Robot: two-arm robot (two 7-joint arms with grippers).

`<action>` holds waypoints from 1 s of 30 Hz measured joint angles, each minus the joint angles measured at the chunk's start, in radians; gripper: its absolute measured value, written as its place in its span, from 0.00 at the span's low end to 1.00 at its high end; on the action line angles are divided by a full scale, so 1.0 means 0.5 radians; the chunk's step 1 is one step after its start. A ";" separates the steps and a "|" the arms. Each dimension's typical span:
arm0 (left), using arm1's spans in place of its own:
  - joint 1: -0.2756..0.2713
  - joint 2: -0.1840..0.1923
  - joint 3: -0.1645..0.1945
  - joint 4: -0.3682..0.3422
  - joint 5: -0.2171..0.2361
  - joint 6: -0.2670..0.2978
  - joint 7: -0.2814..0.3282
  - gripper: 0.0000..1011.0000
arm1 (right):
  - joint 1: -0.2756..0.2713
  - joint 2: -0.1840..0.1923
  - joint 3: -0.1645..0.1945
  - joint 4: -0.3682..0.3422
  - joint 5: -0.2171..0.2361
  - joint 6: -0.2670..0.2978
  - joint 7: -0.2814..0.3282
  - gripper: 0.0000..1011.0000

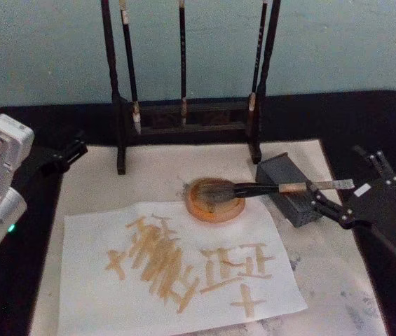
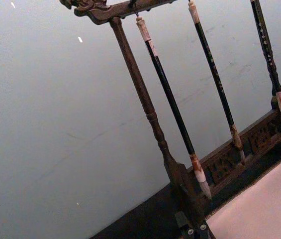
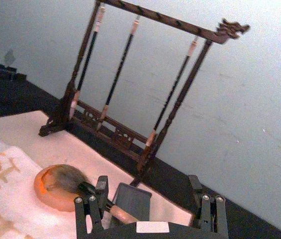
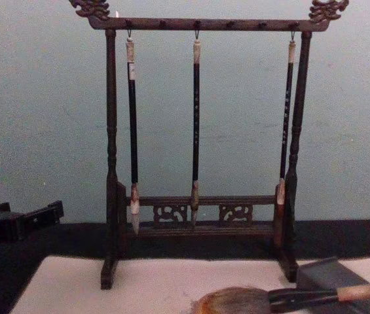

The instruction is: Pick up the brush from the inkstone, write on the paper, then place the brush back to its original position.

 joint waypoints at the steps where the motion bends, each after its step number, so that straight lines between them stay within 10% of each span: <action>1: 0.000 0.000 0.000 0.000 0.000 0.000 0.000 0.99 | -0.008 -0.007 -0.011 -0.004 -0.051 -0.017 -0.009 1.00; 16: 0.000 0.000 0.000 0.000 0.000 0.000 0.000 0.99 | -0.076 -0.063 -0.072 -0.010 -0.294 -0.147 0.013 1.00; 30: 0.000 0.000 0.000 0.000 0.000 0.000 0.000 0.99 | -0.073 -0.061 -0.070 -0.011 -0.286 -0.145 0.014 1.00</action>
